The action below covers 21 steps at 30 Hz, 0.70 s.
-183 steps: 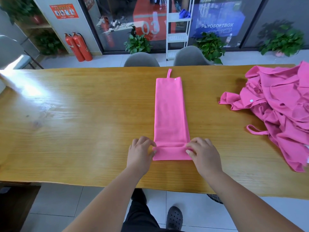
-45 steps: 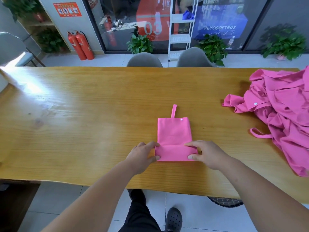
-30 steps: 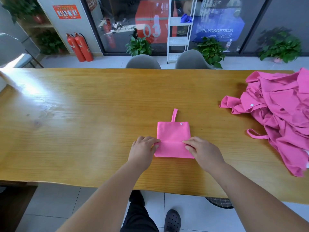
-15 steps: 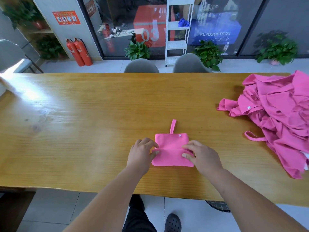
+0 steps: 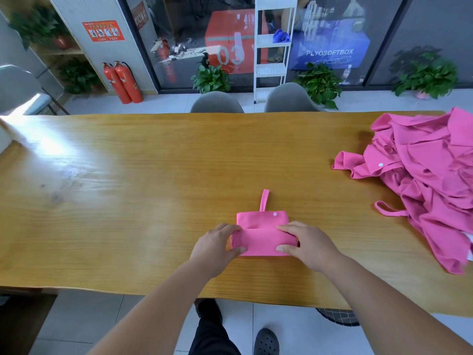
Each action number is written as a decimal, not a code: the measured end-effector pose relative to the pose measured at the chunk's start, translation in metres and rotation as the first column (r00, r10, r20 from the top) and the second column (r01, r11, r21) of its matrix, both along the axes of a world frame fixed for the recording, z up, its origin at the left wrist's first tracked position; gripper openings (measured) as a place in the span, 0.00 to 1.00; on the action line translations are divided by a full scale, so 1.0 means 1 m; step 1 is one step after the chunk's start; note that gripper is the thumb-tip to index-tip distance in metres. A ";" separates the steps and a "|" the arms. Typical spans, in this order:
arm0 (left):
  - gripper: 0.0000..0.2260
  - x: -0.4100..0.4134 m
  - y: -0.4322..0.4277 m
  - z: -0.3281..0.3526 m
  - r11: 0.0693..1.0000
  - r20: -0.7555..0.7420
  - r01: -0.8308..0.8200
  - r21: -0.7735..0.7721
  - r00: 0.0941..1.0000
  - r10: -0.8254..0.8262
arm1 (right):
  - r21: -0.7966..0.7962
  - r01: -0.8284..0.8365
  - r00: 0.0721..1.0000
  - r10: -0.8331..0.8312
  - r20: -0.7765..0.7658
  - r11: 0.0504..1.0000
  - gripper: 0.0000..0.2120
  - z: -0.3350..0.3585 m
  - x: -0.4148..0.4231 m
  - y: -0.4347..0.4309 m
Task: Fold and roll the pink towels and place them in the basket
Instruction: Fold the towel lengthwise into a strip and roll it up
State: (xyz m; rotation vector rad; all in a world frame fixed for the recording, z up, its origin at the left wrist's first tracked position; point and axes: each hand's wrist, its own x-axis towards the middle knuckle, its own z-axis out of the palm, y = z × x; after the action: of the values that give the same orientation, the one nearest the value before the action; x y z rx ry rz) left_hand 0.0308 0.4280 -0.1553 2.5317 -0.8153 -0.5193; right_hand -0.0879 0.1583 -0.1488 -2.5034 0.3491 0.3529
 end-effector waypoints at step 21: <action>0.22 0.000 -0.024 0.005 0.929 -0.063 -0.370 0.007 0.927 0.370 | -0.341 -0.042 0.999 0.047 0.004 0.939 0.28 0.019 0.021 0.016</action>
State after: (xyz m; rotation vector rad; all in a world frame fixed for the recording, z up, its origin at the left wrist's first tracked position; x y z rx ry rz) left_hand 0.0303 0.4037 -0.1504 2.5626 -0.2990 -0.4649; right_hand -0.0667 0.1745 -0.1302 -2.8565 0.3760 0.3166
